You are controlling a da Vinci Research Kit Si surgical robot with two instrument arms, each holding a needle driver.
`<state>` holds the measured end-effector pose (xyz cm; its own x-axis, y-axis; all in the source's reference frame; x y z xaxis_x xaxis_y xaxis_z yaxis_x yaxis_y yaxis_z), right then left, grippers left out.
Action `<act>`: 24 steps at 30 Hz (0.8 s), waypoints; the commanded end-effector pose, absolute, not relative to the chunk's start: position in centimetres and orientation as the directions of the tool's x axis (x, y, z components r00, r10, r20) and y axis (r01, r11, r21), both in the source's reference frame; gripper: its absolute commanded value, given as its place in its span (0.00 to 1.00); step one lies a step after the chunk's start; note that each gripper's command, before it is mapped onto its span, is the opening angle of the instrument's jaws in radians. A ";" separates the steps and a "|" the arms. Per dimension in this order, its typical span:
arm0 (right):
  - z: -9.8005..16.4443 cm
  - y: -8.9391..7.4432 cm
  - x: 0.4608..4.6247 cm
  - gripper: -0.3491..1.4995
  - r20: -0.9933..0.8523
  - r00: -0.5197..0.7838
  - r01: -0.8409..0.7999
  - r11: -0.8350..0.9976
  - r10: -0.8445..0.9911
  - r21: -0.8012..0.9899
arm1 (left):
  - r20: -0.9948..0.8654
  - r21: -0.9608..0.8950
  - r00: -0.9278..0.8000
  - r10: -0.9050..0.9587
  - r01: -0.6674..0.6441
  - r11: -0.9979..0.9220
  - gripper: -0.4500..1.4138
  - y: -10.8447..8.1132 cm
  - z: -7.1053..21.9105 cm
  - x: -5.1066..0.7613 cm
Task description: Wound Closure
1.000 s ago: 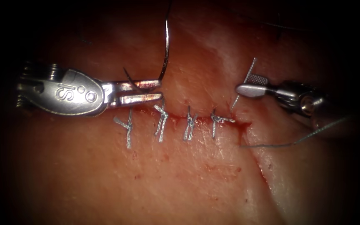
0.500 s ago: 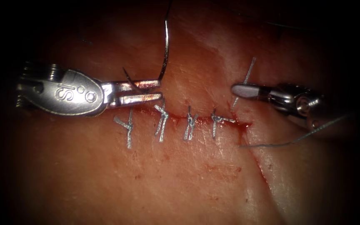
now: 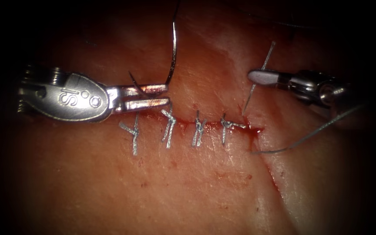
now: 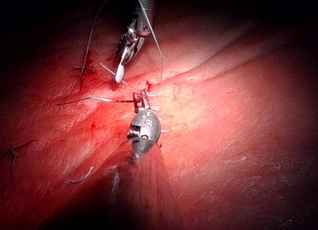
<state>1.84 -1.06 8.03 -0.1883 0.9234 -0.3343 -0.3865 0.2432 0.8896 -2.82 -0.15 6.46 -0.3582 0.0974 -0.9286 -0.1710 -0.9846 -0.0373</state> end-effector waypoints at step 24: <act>7.7 -1.3 1.81 0.99 -0.473 -0.171 -0.454 0.357 0.864 0.816 | -0.928 -0.052 -0.355 0.111 -0.172 -0.984 0.00 0.0 6.6 -2.94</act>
